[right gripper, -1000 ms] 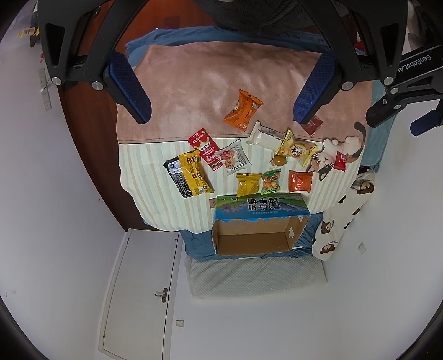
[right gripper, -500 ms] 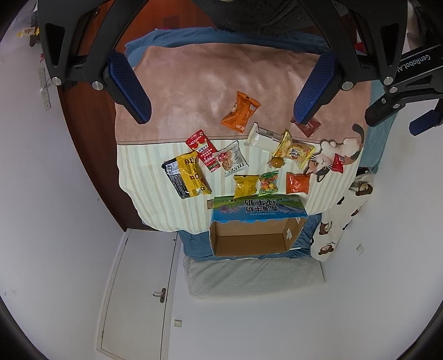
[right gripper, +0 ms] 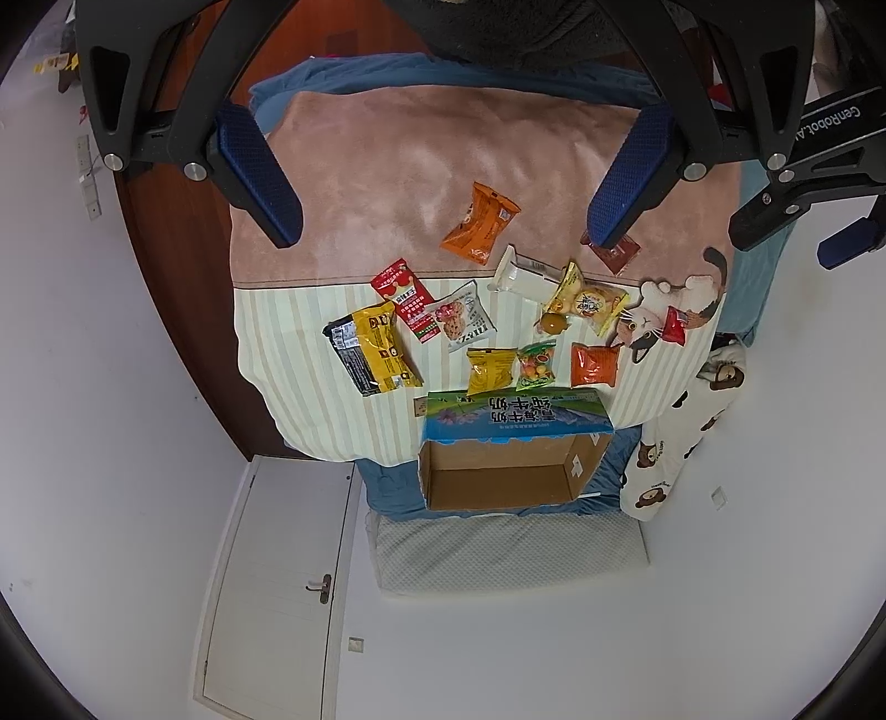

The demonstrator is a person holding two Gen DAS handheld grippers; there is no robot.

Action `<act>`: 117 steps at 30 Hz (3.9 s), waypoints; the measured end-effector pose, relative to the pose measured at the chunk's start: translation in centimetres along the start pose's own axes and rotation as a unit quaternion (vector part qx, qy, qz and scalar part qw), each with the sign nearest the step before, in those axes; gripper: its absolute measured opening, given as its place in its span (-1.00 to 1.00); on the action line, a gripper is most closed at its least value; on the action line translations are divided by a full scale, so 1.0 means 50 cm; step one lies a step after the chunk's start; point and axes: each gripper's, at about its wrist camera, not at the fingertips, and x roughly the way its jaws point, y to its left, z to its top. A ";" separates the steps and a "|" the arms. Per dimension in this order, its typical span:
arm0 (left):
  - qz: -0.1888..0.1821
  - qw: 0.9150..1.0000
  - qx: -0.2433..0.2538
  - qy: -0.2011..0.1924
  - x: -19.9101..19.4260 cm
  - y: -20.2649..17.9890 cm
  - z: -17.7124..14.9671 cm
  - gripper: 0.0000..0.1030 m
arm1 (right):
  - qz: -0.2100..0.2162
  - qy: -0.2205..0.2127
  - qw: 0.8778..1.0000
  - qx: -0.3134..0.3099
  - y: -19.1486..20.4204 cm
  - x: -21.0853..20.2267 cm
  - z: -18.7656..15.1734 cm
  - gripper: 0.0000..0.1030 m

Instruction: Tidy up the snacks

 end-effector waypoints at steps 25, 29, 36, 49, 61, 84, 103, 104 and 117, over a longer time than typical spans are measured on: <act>-0.003 1.000 -0.002 0.002 0.001 -0.006 0.021 1.00 | 0.005 -0.004 1.000 -0.002 0.004 -0.005 0.011 1.00; -0.003 1.000 -0.008 0.004 0.010 -0.005 0.023 1.00 | 0.005 -0.005 1.000 0.002 0.004 0.002 0.011 1.00; 0.028 0.998 -0.050 0.025 0.116 0.021 0.046 1.00 | 0.027 0.032 0.998 0.046 -0.044 0.107 0.032 1.00; -0.003 0.973 -0.176 0.152 0.461 0.020 0.106 1.00 | -0.019 0.108 0.993 0.047 -0.164 0.479 0.171 1.00; -0.046 0.861 -0.372 0.344 0.830 -0.033 0.066 0.94 | -0.016 0.225 0.974 -0.006 -0.230 0.909 0.278 1.00; 0.002 0.949 -0.092 0.300 0.782 -0.265 0.059 0.28 | 0.062 0.347 0.936 -0.023 -0.249 1.065 0.145 0.75; -0.003 0.971 -0.072 0.228 0.618 -0.346 0.104 0.09 | 0.042 0.306 0.945 0.110 -0.280 0.977 0.018 0.70; -0.004 0.974 -0.051 0.221 0.597 -0.359 0.107 0.09 | 0.044 0.304 0.944 0.120 -0.277 0.963 0.011 0.70; -0.152 0.985 0.016 0.084 0.213 -0.294 0.431 0.10 | 0.142 0.193 0.954 0.179 -0.132 0.722 0.201 0.70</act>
